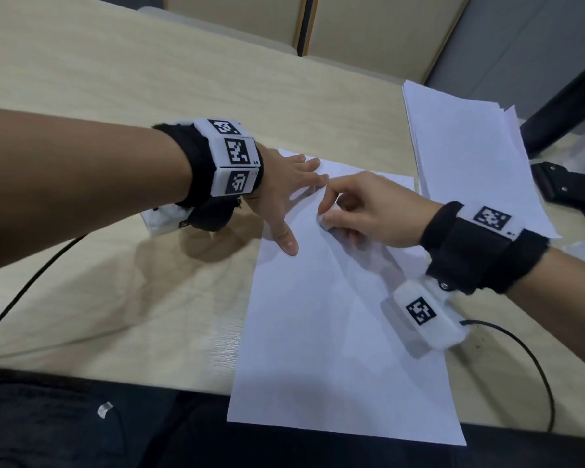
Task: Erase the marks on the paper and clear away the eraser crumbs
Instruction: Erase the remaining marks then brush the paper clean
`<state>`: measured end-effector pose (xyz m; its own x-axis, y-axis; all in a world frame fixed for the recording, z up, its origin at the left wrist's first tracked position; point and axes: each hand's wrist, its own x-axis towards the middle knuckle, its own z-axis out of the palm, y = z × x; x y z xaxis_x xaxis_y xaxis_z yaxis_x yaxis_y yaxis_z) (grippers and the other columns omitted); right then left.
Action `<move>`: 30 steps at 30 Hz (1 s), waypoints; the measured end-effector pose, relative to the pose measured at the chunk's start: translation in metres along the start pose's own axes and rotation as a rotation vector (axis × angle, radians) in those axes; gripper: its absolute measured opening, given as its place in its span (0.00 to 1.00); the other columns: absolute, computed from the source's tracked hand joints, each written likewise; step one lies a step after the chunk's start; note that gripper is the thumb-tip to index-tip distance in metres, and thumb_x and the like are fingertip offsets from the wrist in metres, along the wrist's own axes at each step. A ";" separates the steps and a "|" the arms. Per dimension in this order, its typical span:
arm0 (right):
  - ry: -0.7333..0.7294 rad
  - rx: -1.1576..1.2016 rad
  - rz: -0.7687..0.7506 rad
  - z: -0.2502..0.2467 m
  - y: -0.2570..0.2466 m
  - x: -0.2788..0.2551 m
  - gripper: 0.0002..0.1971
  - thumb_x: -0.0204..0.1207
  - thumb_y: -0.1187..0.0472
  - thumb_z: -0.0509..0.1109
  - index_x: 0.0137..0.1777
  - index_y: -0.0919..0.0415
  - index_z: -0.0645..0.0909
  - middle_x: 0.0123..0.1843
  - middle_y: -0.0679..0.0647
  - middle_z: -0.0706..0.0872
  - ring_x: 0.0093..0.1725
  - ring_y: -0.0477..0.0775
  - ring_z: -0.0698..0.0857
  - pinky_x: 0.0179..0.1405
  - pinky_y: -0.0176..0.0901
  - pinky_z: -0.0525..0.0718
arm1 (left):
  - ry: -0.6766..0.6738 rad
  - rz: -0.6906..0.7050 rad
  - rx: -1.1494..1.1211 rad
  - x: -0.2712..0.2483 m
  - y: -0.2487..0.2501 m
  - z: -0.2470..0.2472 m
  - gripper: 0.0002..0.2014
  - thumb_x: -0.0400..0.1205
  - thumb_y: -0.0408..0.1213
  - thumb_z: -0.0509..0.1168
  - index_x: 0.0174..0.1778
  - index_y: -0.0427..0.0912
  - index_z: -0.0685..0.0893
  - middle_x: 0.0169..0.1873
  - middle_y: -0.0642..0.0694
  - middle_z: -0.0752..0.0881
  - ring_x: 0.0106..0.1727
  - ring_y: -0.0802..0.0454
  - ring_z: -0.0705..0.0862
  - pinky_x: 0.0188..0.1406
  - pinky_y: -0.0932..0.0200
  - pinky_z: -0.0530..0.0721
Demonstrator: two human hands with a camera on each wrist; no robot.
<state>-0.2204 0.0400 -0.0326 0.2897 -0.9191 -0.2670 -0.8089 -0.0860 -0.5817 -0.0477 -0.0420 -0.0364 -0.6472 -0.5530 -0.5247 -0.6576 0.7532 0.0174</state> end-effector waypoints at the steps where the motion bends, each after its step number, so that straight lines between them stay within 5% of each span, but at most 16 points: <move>1: -0.058 -0.050 -0.022 0.001 -0.004 -0.007 0.03 0.78 0.58 0.70 0.44 0.56 0.82 0.26 0.52 0.85 0.23 0.51 0.81 0.30 0.39 0.80 | 0.000 -0.002 0.004 0.000 0.000 0.000 0.66 0.60 0.75 0.70 0.85 0.57 0.36 0.85 0.54 0.34 0.86 0.55 0.37 0.83 0.42 0.51; 5: -0.188 -0.044 -0.074 0.006 -0.009 -0.042 0.03 0.79 0.58 0.71 0.45 0.53 0.85 0.31 0.57 0.88 0.29 0.56 0.84 0.39 0.49 0.84 | -0.002 0.003 0.006 0.000 -0.002 0.000 0.66 0.60 0.75 0.70 0.84 0.56 0.35 0.84 0.55 0.33 0.85 0.55 0.36 0.83 0.42 0.48; 8: 0.148 0.255 -0.017 0.007 0.001 -0.069 0.03 0.81 0.62 0.69 0.51 0.59 0.84 0.30 0.59 0.84 0.30 0.57 0.85 0.39 0.54 0.85 | 0.004 0.011 -0.008 -0.001 -0.004 0.002 0.66 0.61 0.75 0.70 0.84 0.57 0.35 0.84 0.56 0.33 0.85 0.57 0.35 0.83 0.41 0.48; 11: 0.470 0.720 0.117 0.016 0.001 -0.102 0.11 0.74 0.58 0.71 0.52 0.64 0.85 0.30 0.62 0.82 0.30 0.54 0.84 0.36 0.41 0.86 | 0.005 0.021 -0.001 -0.001 -0.004 0.002 0.66 0.60 0.75 0.69 0.84 0.57 0.35 0.84 0.57 0.33 0.85 0.57 0.35 0.84 0.41 0.49; 14: 0.573 1.179 0.259 0.038 -0.015 -0.120 0.14 0.66 0.55 0.72 0.47 0.65 0.84 0.32 0.55 0.87 0.31 0.49 0.87 0.36 0.35 0.89 | 0.013 0.024 -0.003 -0.002 -0.003 0.002 0.67 0.60 0.75 0.69 0.84 0.56 0.35 0.85 0.57 0.35 0.86 0.57 0.38 0.84 0.40 0.51; 17: 0.551 1.600 0.302 0.059 -0.039 -0.105 0.07 0.72 0.61 0.68 0.46 0.64 0.82 0.42 0.57 0.93 0.43 0.51 0.93 0.48 0.41 0.90 | 0.037 0.004 -0.020 -0.004 -0.003 0.002 0.69 0.57 0.76 0.70 0.84 0.53 0.36 0.86 0.54 0.42 0.86 0.51 0.50 0.81 0.41 0.60; 22: 0.528 1.796 0.215 0.070 -0.060 -0.035 0.11 0.86 0.61 0.61 0.62 0.65 0.80 0.64 0.60 0.89 0.66 0.54 0.87 0.71 0.48 0.80 | 0.098 0.034 -0.007 -0.004 -0.005 0.007 0.68 0.50 0.82 0.65 0.81 0.50 0.47 0.82 0.49 0.59 0.81 0.44 0.65 0.73 0.42 0.71; 25: 0.463 1.890 0.231 0.071 -0.055 0.000 0.19 0.88 0.62 0.58 0.75 0.69 0.73 0.69 0.61 0.84 0.73 0.56 0.81 0.72 0.47 0.77 | 0.128 0.048 -0.001 -0.004 -0.007 0.008 0.67 0.48 0.83 0.62 0.77 0.45 0.55 0.78 0.47 0.67 0.77 0.46 0.70 0.70 0.41 0.74; 28: 0.613 1.910 0.252 0.072 -0.040 0.006 0.17 0.88 0.63 0.58 0.72 0.71 0.72 0.68 0.62 0.84 0.68 0.56 0.84 0.68 0.46 0.80 | 0.121 0.055 0.011 -0.004 -0.008 0.008 0.69 0.48 0.84 0.61 0.80 0.47 0.49 0.79 0.49 0.64 0.77 0.44 0.71 0.72 0.40 0.73; 30: 0.906 1.866 0.311 0.070 -0.029 -0.011 0.10 0.87 0.65 0.60 0.65 0.66 0.74 0.58 0.60 0.85 0.55 0.51 0.86 0.60 0.42 0.82 | 0.107 0.043 -0.007 -0.005 -0.010 0.008 0.71 0.49 0.84 0.63 0.82 0.52 0.42 0.83 0.52 0.57 0.80 0.44 0.66 0.76 0.40 0.69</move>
<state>-0.1641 0.0797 -0.0668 -0.4614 -0.7591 -0.4592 0.7528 -0.0611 -0.6554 -0.0349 -0.0439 -0.0414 -0.7119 -0.5555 -0.4296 -0.6310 0.7745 0.0440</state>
